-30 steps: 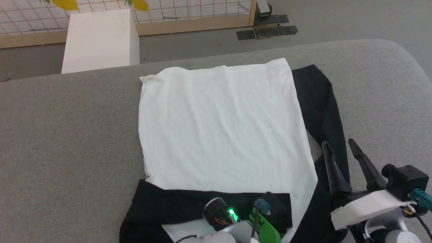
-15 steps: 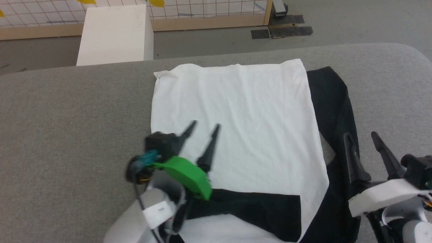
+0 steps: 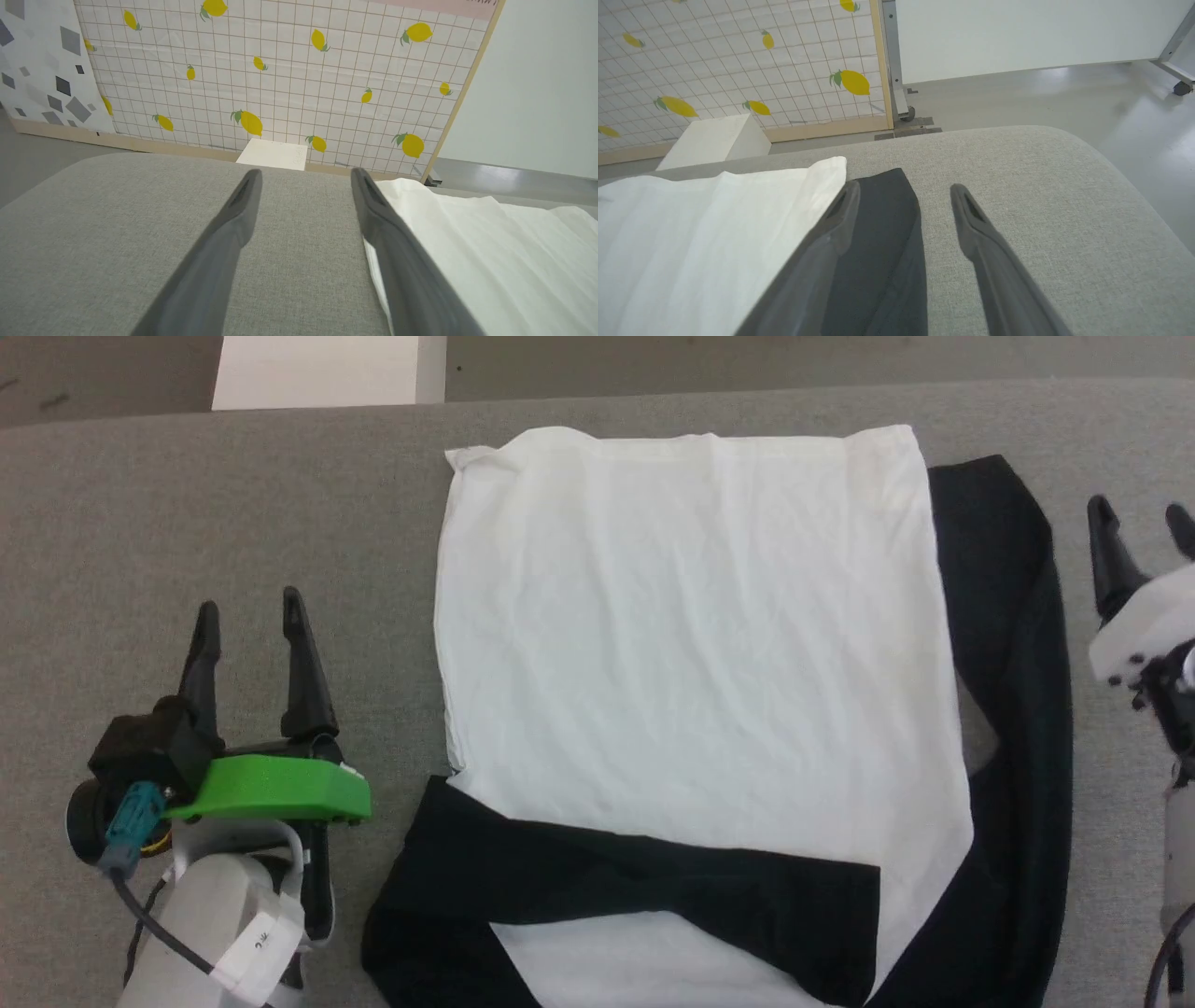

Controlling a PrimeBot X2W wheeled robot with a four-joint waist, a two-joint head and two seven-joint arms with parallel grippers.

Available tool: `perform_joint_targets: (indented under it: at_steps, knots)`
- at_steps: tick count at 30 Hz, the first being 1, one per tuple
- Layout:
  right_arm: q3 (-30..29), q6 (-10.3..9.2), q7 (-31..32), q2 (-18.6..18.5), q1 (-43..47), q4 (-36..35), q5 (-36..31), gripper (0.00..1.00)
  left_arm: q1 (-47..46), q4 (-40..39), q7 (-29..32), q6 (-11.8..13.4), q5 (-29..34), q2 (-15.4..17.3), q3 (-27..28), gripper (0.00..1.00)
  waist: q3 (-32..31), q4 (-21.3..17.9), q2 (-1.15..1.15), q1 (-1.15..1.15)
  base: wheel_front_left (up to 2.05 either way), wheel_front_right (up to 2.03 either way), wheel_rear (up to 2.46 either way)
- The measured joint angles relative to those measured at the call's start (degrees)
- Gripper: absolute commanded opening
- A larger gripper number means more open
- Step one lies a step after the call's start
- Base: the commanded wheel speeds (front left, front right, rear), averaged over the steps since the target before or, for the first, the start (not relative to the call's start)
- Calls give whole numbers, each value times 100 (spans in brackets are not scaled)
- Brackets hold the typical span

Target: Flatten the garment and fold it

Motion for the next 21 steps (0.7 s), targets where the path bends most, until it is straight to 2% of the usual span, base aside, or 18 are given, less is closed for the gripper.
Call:
perform_joint_targets:
  at_steps: [4, 11, 20, 21]
  knots:
    - [-120, 0, 435, -233, -815, 653, -56, 100, 57, -241, 0, -248, 335, -278, 443, 100, 388, 124, 0, 0, 0, 0, 0]
    - [-238, 0, 1082, -532, -1711, 1386, -277, 100, 47, -378, 0, -710, 826, -715, 815, 100, 1062, 364, 0, 1, 0, 0, 0]
    - [-359, 0, 1725, -642, -2414, 1796, -477, 100, -86, -325, 0, -1179, 1223, -1045, 1122, 100, 1653, 629, 0, 1, 0, 0, 0]
    - [-415, 0, 1813, -659, -2476, 1820, -500, 75, -98, -325, 0, -1221, 1287, -1088, 1127, 100, 1677, 663, 0, 1, 0, 0, 0]
